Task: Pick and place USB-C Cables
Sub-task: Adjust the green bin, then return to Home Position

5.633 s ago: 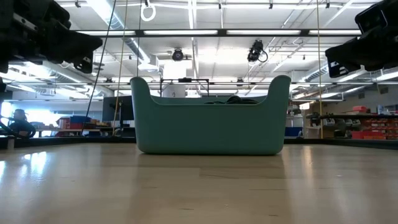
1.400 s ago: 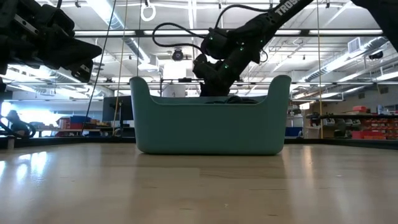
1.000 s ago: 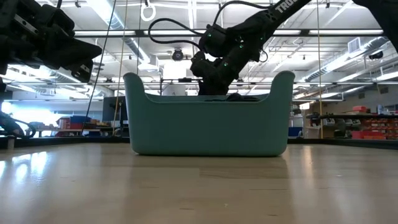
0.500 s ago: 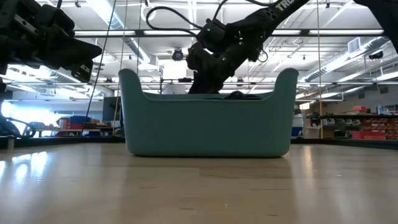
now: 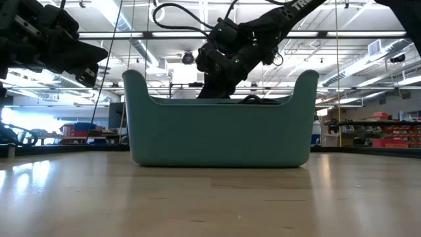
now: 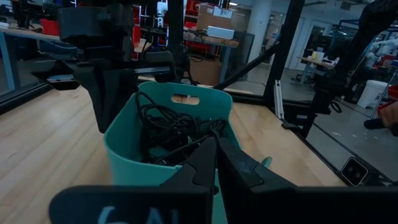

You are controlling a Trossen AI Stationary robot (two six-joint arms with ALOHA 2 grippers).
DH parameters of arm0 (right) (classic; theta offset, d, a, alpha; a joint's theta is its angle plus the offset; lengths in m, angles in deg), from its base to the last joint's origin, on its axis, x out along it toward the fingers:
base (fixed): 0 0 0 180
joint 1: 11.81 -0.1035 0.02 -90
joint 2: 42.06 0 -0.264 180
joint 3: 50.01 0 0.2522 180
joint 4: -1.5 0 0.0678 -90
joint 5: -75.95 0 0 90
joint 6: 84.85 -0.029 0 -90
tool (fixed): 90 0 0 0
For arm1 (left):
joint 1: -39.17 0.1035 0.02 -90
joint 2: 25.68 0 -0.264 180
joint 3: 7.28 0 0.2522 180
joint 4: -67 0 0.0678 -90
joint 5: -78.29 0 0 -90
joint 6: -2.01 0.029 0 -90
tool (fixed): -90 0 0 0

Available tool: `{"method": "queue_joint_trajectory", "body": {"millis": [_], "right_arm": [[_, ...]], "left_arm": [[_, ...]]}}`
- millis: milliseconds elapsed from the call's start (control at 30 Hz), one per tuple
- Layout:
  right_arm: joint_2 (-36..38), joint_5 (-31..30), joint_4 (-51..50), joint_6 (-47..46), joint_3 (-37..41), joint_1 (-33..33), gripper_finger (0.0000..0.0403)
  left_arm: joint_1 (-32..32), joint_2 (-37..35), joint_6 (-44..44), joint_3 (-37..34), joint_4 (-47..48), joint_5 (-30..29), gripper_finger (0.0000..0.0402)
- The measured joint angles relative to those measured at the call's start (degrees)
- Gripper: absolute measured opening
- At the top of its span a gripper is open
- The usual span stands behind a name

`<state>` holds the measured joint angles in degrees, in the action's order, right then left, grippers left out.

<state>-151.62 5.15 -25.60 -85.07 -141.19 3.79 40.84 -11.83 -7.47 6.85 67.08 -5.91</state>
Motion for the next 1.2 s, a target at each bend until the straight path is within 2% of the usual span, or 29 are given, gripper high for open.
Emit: {"method": "queue_joint_trajectory", "body": {"millis": [67, 233, 400, 567, 733, 900, 1067, 1200], "right_arm": [[0.0, -0.4, 0.0, 0.8, 0.0, 0.3, 0.0000], [2.9, -5.8, -0.5, 3.5, 0.1, 2.0, 0.0000], [11.1, -6.3, -0.3, 3.9, 0.1, 4.5, 0.0000], [22.9, -5.7, -0.4, 5.4, 0.1, 5.0, 0.0000], [34.5, -5.2, -2.4, 6.7, 0.0, 2.3, 0.0000], [43.2, -6.8, -10.5, 5.9, 0.0, -1.7, 0.0000], [48.3, -9.8, -18.4, 2.8, 0.0, -7.4, 0.0000], [50.7, -11.8, -18.4, 1.9, 1.7, -11.9, 0.0000]], "left_arm": [[0.0, 0.0, 0.0, 0.0, 0.0, 0.0, 0.0021], [0.0, 0.0, 0.0, 0.0, 0.0, 0.0, 0.0020], [0.0, 0.0, 0.0, 0.0, 0.0, 0.0, 0.0020], [0.0, 0.0, 0.0, 0.0, 0.0, 0.0, 0.0021], [0.0, 0.0, 0.1, 0.0, 0.0, 0.0, 0.0021], [0.0, 0.0, 0.2, 0.0, 0.0, 0.0, 0.0020], [0.0, 0.0, 0.2, 0.0, 0.0, 0.0, 0.0020], [0.0, 0.0, 0.2, 0.0, 0.0, 0.0, 0.0020]]}}
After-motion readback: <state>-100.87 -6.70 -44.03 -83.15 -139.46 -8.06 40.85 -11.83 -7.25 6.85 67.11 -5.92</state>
